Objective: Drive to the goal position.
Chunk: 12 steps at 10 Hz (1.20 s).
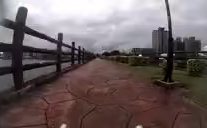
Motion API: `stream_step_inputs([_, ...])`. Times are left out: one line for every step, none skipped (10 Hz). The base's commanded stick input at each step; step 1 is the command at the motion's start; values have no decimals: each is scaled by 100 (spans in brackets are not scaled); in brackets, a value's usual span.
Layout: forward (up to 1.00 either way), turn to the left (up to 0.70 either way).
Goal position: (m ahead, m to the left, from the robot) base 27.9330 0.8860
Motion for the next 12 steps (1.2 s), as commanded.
stream_step_inputs([85, 1])
stream_step_inputs([85, 1])
stream_step_inputs([85, 1])
stream_step_inputs([85, 1])
stream_step_inputs([85, 1])
stream_step_inputs([85, 1])
stream_step_inputs([85, 1])
stream_step_inputs([85, 1])
stream_step_inputs([85, 1])
stream_step_inputs([85, 1])
stream_step_inputs([85, 1])
stream_step_inputs([85, 1])
